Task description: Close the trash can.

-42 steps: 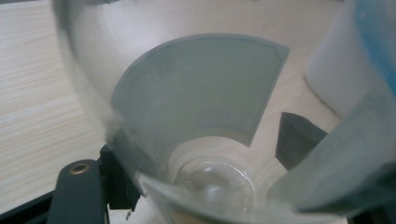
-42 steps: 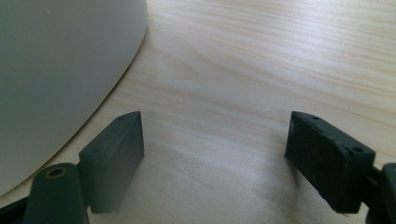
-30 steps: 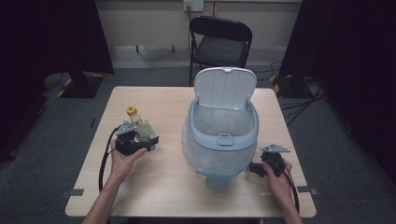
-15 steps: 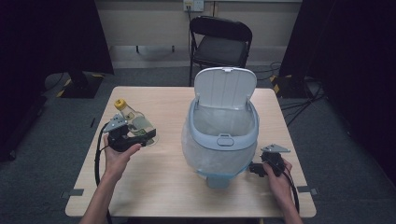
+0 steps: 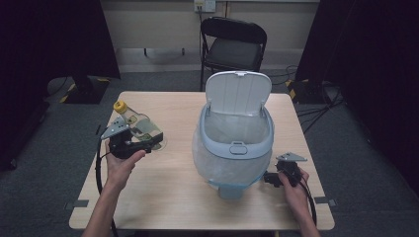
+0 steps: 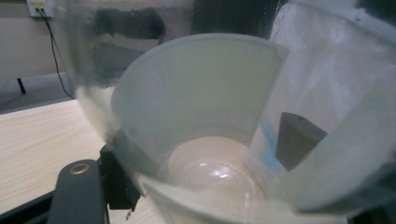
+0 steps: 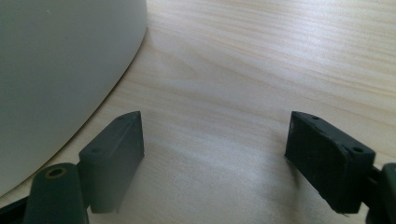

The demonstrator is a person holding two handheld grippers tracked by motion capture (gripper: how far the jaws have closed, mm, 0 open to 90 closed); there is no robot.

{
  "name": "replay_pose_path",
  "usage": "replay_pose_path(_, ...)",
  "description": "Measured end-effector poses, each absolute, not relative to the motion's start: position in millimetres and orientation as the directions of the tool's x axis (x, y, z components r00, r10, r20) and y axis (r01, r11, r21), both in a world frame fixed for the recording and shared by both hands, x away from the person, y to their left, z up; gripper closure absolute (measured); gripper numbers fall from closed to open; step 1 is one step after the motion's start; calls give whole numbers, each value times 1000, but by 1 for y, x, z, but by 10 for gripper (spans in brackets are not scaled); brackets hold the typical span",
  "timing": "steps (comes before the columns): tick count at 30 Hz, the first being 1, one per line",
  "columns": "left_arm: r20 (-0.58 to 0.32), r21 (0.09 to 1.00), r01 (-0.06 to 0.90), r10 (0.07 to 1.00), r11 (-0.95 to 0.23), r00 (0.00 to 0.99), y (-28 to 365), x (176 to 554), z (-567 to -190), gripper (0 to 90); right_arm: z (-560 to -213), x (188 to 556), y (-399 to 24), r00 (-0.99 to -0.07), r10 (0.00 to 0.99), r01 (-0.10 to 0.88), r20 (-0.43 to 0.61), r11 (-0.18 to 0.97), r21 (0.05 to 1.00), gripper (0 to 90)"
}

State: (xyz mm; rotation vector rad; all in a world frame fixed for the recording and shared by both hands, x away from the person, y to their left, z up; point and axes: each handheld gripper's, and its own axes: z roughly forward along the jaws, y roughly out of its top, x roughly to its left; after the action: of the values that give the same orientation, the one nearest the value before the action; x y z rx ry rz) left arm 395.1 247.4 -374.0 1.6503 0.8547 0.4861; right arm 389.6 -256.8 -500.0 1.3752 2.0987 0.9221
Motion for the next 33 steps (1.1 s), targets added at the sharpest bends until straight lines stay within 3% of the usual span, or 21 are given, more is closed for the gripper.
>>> replay_pose_path(33,-114,993,110,706,52,699,235,386,-300,280,-500,390,-257,-390,921,610,-18,272,744,183)
